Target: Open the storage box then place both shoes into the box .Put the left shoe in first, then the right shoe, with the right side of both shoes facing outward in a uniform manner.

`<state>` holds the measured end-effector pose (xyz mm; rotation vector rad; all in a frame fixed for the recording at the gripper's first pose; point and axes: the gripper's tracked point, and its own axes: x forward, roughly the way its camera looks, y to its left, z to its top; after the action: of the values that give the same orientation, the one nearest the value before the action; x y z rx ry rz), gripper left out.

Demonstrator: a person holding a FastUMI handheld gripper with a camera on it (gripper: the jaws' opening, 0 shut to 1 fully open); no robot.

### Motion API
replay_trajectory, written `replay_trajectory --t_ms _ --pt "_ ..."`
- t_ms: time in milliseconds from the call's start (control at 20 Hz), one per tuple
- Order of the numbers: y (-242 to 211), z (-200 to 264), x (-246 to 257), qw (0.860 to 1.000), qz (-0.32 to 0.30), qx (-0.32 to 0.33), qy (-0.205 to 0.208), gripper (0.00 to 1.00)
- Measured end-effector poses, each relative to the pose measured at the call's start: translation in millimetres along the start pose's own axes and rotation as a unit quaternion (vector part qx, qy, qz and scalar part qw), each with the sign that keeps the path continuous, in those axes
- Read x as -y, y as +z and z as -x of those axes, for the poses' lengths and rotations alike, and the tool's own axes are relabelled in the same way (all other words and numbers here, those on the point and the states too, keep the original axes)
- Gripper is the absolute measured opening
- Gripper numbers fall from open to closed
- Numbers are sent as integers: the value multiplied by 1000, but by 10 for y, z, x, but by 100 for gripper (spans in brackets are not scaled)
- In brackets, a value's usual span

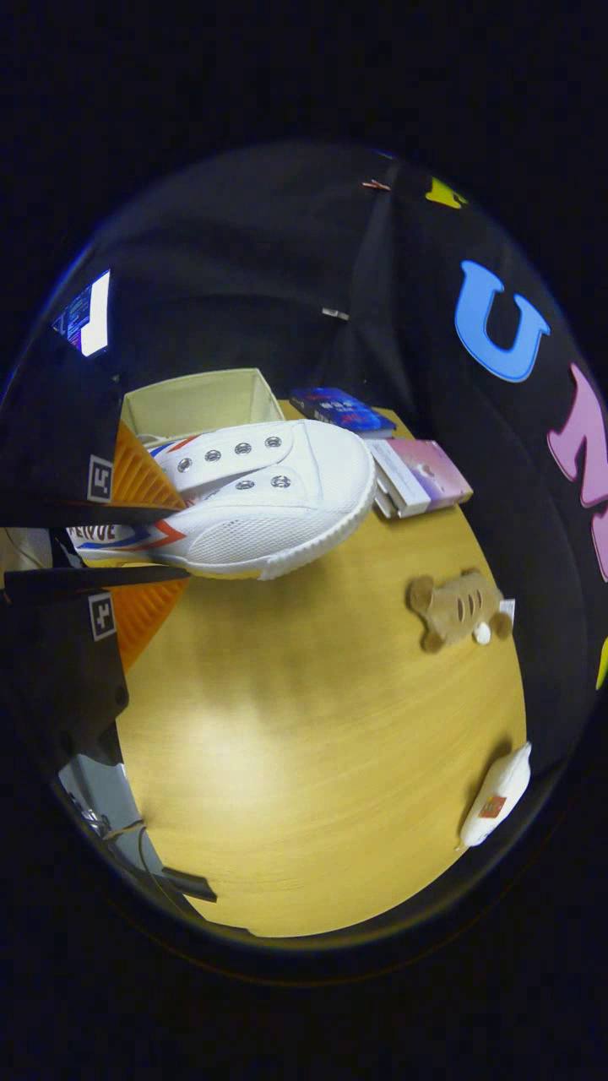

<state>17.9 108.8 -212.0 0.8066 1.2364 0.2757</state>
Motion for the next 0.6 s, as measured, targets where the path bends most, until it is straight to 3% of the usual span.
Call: replay_trajectory --t_ms 250,600 --pt "-261 -218 -940 998 33 -39 48 24" --pt "-665 -749 -1472 994 68 -83 29 24"
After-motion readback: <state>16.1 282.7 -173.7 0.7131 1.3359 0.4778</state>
